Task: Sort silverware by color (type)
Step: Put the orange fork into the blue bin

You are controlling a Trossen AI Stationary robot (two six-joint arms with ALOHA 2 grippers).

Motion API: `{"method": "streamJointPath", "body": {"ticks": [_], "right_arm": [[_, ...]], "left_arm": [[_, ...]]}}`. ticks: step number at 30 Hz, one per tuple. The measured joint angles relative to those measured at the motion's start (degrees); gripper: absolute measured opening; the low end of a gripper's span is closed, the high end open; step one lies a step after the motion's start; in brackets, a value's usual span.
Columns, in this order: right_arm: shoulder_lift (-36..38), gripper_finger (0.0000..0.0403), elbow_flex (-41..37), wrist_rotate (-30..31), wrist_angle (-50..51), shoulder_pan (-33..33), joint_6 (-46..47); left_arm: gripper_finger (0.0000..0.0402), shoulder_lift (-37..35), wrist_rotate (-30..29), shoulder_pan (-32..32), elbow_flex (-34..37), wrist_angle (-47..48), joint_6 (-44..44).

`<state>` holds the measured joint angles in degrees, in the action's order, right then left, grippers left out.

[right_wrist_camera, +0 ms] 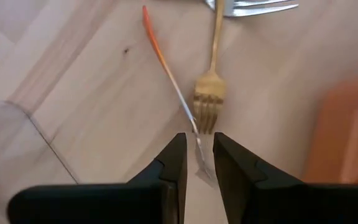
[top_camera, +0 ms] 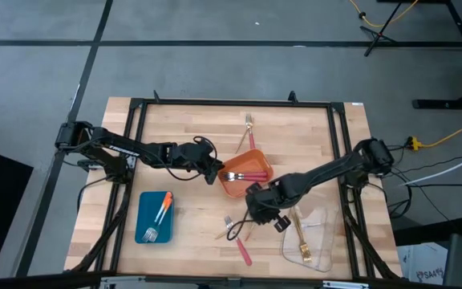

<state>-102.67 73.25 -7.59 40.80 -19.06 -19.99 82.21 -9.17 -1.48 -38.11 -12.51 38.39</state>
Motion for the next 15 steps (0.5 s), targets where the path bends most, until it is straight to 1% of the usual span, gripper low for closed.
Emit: {"method": "streamJointPath", "body": {"ticks": [10,13,15], "right_arm": [[-5.17,0.0069,0.0,-8.73,-3.65,2.34,-3.0],[-5.34,0.0069,-0.02,-9.1,-3.67,2.72,-3.95],[-5.31,0.0069,-0.02,-8.32,-3.85,2.73,-4.4]], "left_arm": [[0.0094,0.0,-0.65,0.02,0.0,0.03,-0.02],[0.0094,0.0,-0.71,0.02,0.0,0.04,-0.02],[0.0094,0.0,-0.83,0.11,0.0,0.04,0.0]]}}
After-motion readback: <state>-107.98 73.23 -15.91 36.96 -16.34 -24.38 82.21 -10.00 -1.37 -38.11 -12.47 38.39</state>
